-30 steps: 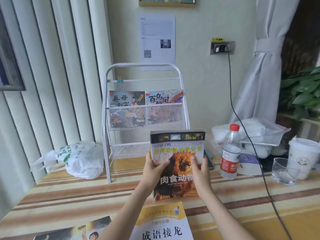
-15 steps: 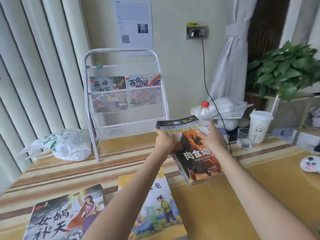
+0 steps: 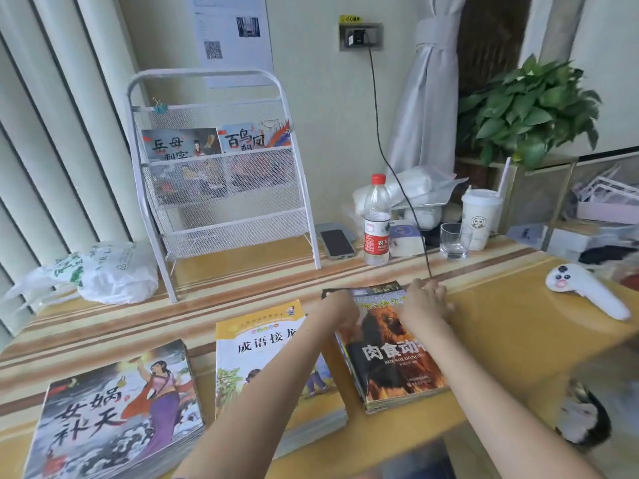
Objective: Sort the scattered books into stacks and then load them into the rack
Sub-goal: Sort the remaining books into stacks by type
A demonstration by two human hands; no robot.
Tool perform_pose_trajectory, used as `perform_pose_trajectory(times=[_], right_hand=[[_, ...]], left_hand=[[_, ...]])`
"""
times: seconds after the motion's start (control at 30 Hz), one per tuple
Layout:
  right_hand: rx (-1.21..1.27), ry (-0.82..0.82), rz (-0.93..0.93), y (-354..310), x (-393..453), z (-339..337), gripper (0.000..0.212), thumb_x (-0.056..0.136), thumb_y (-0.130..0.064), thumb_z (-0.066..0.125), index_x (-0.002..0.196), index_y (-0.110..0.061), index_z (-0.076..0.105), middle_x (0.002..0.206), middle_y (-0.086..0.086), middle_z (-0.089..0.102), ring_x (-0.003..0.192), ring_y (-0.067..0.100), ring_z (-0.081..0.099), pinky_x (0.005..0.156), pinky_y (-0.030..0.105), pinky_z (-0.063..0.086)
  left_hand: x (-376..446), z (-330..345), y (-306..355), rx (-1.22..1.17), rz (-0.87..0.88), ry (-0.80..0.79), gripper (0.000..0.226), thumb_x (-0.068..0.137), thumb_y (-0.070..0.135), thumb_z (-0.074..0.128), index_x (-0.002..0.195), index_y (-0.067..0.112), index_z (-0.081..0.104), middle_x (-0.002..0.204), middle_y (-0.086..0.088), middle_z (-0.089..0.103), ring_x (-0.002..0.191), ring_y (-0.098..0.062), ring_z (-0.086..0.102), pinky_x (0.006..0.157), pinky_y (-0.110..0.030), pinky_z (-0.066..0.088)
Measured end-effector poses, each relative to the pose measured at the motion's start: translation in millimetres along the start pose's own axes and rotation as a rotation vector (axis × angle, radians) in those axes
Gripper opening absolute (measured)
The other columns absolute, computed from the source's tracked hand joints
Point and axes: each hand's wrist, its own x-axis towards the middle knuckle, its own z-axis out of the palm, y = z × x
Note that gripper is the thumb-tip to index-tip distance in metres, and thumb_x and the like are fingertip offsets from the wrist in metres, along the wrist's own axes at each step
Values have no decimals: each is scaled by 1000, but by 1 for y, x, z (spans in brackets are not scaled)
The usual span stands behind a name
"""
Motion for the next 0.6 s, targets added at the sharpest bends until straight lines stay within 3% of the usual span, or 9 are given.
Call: perform_pose_trajectory(times=[0.03,0.07,0.1,0.13,0.2,0.3,0.37,0.5,0.6], right_hand=[[9,57,-59,-7,0,-3,64,93,-41,49,144,-12,24,151,13,24,140,30,18,111,55,20],[38,109,-144,-15,1,-5,64,95,-41,45,147,-14,19,155,10,17,143,28,10,113,58,12],[67,144,-242,-22,2,-6,67,96,-40,44,149,-15,12,158,5,9,146,25,2,113,58,6],[75,151,-334,-28,2,-5,73,95,-38,47,151,-18,5,159,1,1,146,22,-6,113,57,1],[14,85,-424,-31,0,9,82,93,-34,51,151,-20,-5,159,-2,-9,145,17,-13,114,53,-4],[-70,-105,-358,-24,-1,41,58,100,-42,18,151,-24,-5,159,-4,-8,146,16,-10,116,53,-4],[-66,-153,-314,-23,1,47,55,100,-43,8,151,-26,-4,159,-4,-7,146,17,-8,116,51,-5],[-119,-203,-274,-27,4,41,56,100,-43,13,151,-27,-6,159,-3,-3,146,19,-4,114,57,-2],[31,-74,-246,-51,9,21,64,99,-40,29,150,-27,-7,152,5,30,142,25,23,110,63,4]], left_hand=[[2,-1,5,53,-3,44,25,93,0,42,114,-9,53,121,-21,51,101,-28,59,84,-29,47],[5,-1,9,87,-10,126,38,92,0,39,128,-11,42,141,-27,37,119,-33,50,99,-35,41],[8,0,12,125,-6,216,54,91,1,38,142,-11,24,153,-28,16,138,-40,29,112,-44,27],[10,2,14,150,11,278,63,92,5,36,147,-8,9,157,-25,-1,145,-41,5,117,-50,11],[19,16,9,139,49,303,65,96,14,29,150,2,-5,158,-13,-14,144,-33,-18,118,-49,-3],[32,48,-11,206,44,136,58,102,25,16,150,11,-13,158,-8,-18,144,-29,-21,118,-49,-7],[39,56,-17,153,-6,65,57,102,33,10,150,12,-15,157,-3,-21,144,-26,-22,117,-48,-6],[49,46,-16,205,18,-30,61,102,33,17,151,13,-13,158,-4,-19,145,-27,-19,118,-49,-3],[41,12,-28,222,155,-19,57,102,29,27,152,9,8,158,-21,-6,144,-41,-7,117,-53,2]])
